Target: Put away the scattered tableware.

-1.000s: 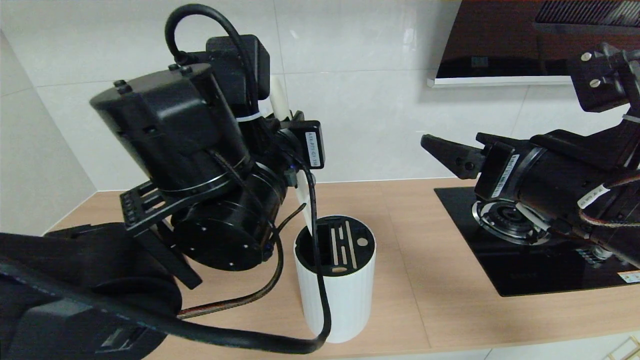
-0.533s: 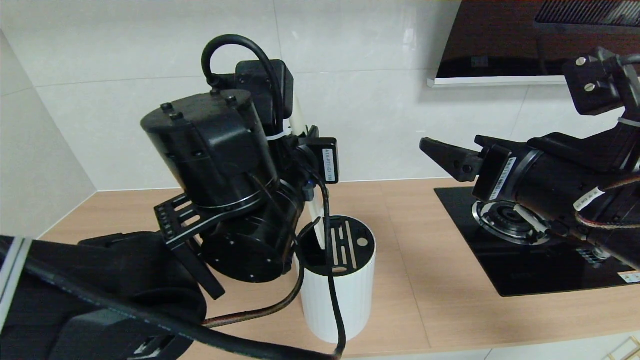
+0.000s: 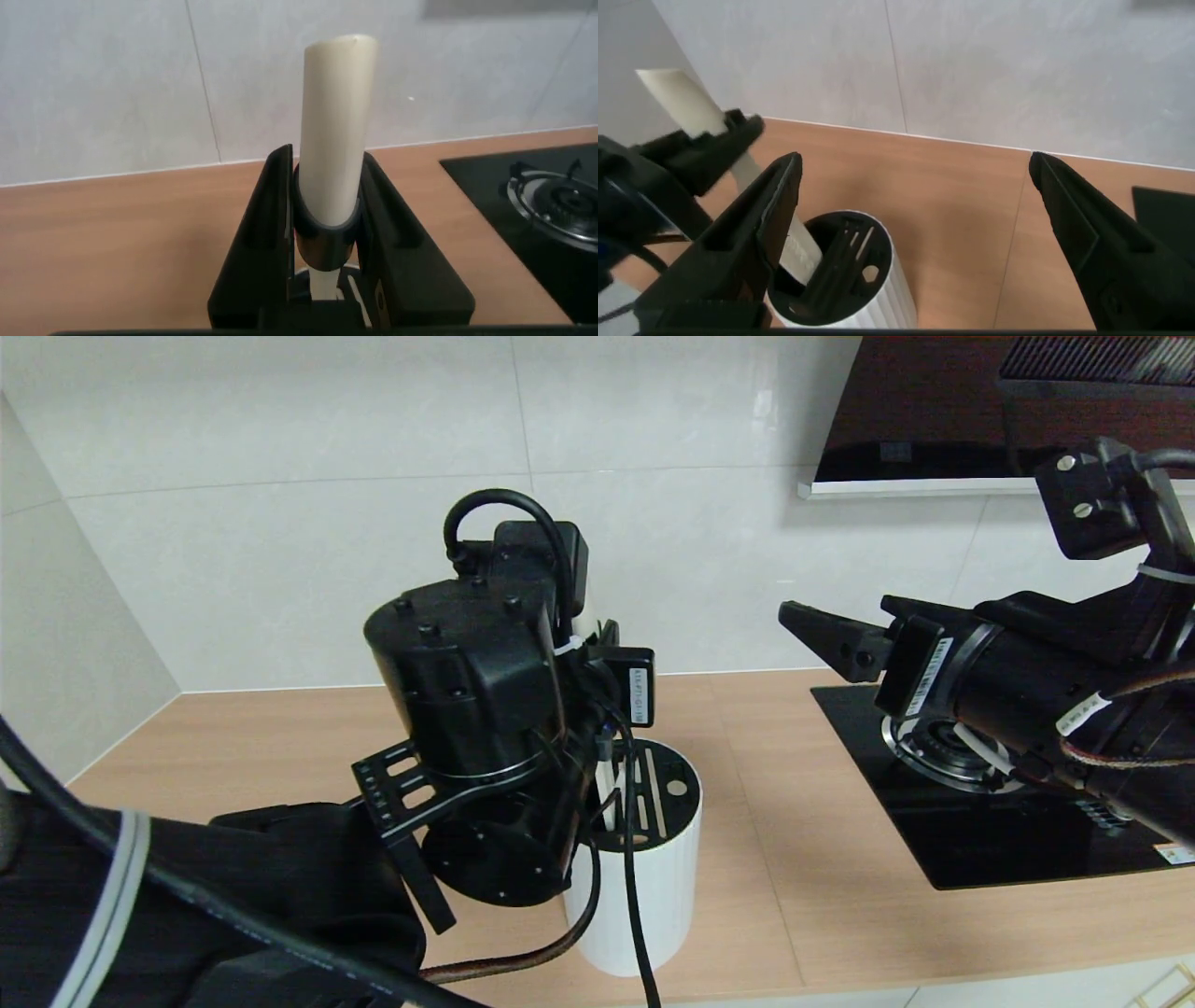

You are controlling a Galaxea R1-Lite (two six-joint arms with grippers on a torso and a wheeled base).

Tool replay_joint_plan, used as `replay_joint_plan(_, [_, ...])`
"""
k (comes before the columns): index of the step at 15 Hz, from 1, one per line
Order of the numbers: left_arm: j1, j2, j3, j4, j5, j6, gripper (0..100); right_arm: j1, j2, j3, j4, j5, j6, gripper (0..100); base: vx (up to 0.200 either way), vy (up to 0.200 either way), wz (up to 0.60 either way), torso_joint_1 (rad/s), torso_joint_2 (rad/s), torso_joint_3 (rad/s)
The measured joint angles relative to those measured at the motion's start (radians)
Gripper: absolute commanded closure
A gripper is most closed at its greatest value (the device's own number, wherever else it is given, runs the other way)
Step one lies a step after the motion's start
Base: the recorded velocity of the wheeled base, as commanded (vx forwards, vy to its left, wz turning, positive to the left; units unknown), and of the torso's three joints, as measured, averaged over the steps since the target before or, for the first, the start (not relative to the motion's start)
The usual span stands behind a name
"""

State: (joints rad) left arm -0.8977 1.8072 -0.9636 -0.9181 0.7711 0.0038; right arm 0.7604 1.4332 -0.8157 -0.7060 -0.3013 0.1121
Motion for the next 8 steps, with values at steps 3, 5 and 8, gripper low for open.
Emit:
replay_joint_plan(3, [-0.005,0.024,0.027,0.0,0.0,-0.025,100,0.0,0.008,0.001,0.0,0.001,0.0,0,0.0,0.0,0.0,0.0,0.0,0.0])
replay_joint_plan(5, [-0.009,0.039,0.045,0.0,0.0,-0.035,100,0.0,0.011,0.001,0.0,0.0,0.0,0,0.0,0.0,0.0,0.0,0.0,0.0])
replay_joint_plan(8, [-0.011,0.073,0.054,0.0,0.0,-0.064,100,0.0,0.016,0.003,0.001,0.001,0.0,0,0.0,0.0,0.0,0.0,0.0,0.0])
